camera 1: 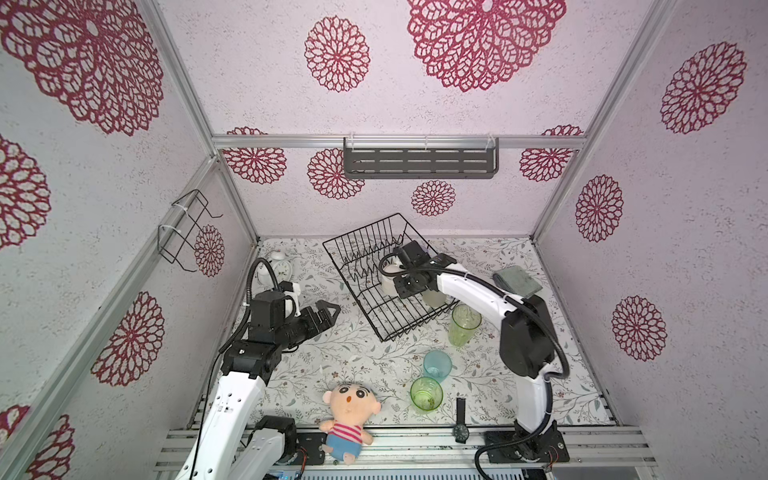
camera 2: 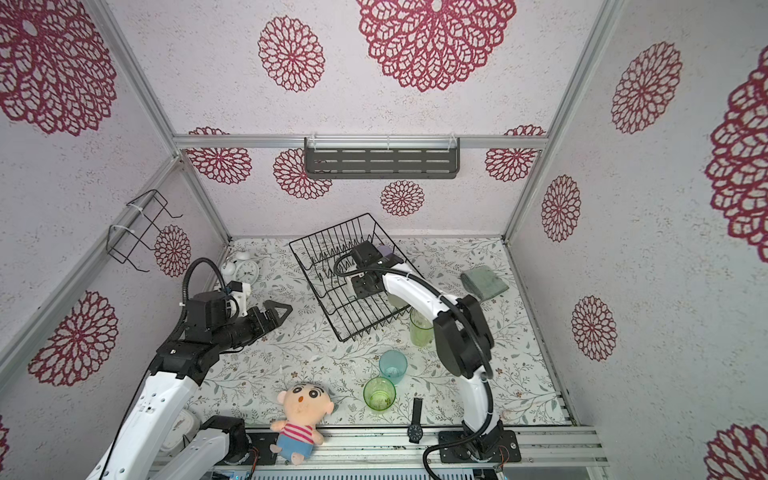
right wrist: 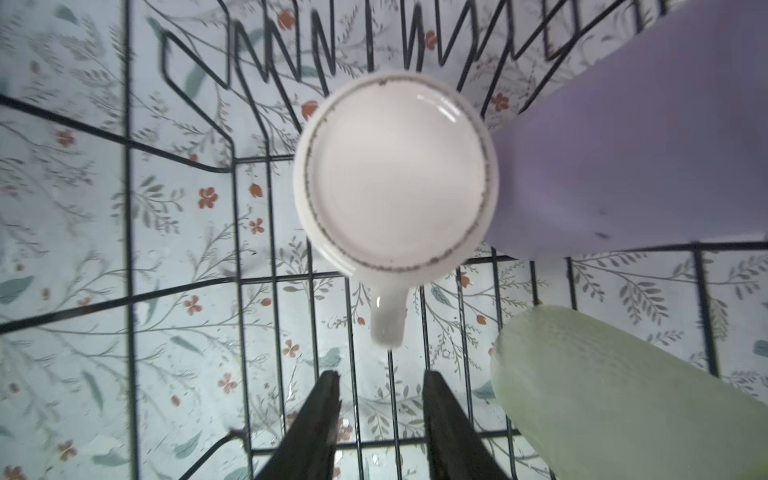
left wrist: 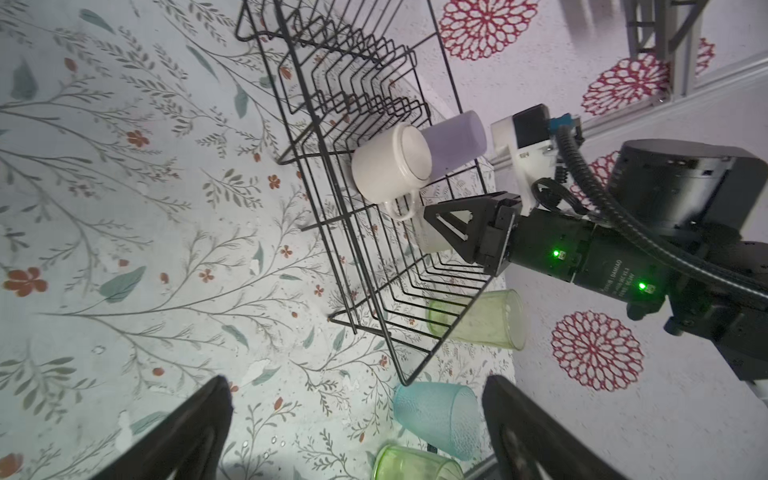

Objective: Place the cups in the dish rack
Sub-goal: 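Lower the white mug into the rack with the right gripper while the left withdraws, then open the right gripper and lift away while the left reaches toward the teal cup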

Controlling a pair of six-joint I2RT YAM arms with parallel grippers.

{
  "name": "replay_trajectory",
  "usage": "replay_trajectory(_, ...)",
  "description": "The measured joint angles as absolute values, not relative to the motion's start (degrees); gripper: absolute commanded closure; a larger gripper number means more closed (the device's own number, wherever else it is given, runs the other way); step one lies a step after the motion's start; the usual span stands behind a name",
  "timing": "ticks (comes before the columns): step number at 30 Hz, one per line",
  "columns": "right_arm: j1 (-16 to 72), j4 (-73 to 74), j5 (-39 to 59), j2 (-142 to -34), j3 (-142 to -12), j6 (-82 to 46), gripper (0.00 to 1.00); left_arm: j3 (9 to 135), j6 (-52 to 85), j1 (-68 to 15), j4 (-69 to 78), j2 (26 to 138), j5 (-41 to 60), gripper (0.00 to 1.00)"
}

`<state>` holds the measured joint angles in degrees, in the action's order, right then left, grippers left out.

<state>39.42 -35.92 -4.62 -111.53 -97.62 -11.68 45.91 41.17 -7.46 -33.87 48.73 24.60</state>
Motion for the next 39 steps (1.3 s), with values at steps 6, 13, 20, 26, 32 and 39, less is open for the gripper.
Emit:
replay_trajectory(6,39.4,-24.1,-9.1,-90.4,-78.8,-11.2,0.37,45.9,40.7,-17.7,-32.9,48.5,23.4,0.04)
replay_trajectory(13,38.5,-7.4,-20.3,-67.9,-53.3,-10.3,0.01,49.8,39.4,-31.2,-32.7,54.2,17.6,0.07)
replay_trajectory(20,32.4,1.8,-29.1,-52.4,-35.9,-14.7,0.01,56.4,36.6,-43.3,-32.0,63.0,12.7,0.10)
replay_trajectory(26,24.9,3.0,-31.6,-40.6,-29.1,-20.4,0.01,62.7,33.5,-50.3,-33.4,73.8,10.0,0.10)
replay_trajectory(32,23.2,2.7,-32.4,-35.6,-28.3,-21.6,0.01,69.0,30.7,-54.8,-37.0,83.5,8.2,0.10)
replay_trajectory(39,23.0,2.5,-32.2,-33.9,-28.2,-21.6,0.01,71.5,29.4,-56.2,-40.4,92.5,6.5,0.13)
